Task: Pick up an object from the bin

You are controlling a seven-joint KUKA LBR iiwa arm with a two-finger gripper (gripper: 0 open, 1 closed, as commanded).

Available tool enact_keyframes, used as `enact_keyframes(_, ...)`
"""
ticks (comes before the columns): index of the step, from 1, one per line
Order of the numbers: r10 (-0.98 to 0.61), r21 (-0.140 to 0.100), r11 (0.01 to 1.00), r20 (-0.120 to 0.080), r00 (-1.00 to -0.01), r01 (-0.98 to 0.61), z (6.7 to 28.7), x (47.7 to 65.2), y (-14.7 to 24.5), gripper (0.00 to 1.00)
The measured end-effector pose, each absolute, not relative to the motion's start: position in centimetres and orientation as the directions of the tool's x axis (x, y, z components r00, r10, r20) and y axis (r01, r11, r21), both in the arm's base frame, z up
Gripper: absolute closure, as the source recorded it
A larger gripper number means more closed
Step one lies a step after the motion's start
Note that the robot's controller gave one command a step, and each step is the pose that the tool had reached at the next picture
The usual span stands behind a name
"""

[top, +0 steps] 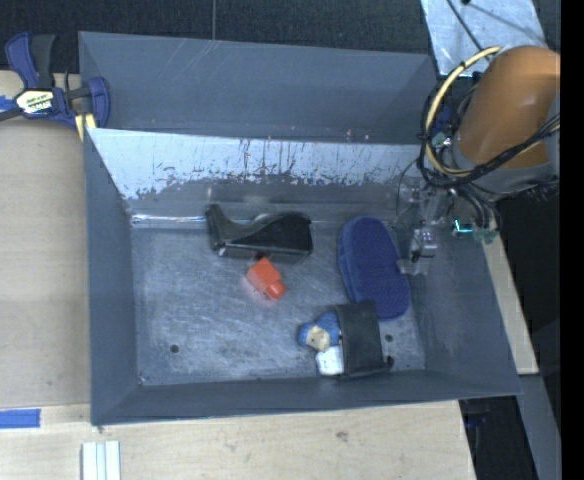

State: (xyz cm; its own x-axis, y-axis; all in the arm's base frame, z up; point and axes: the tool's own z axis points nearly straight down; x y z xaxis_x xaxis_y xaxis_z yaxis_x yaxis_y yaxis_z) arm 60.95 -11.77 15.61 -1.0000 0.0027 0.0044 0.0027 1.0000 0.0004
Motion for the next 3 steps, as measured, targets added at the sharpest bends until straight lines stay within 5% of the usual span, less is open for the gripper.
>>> enact_keyframes(1, -0.395, 0.002, 0.919, 0.001, -0.919, -0.395, 7.5, 61.8, -5.1, 0.00)
enact_keyframes(2, -0.413, 0.001, 0.911, -0.004, -0.911, -0.413, 7.1, 62.9, -9.3, 0.00)
enact_keyframes(3, -0.417, -0.002, 0.909, -0.010, -0.909, -0.417, 7.4, 63.1, -9.1, 1.00)
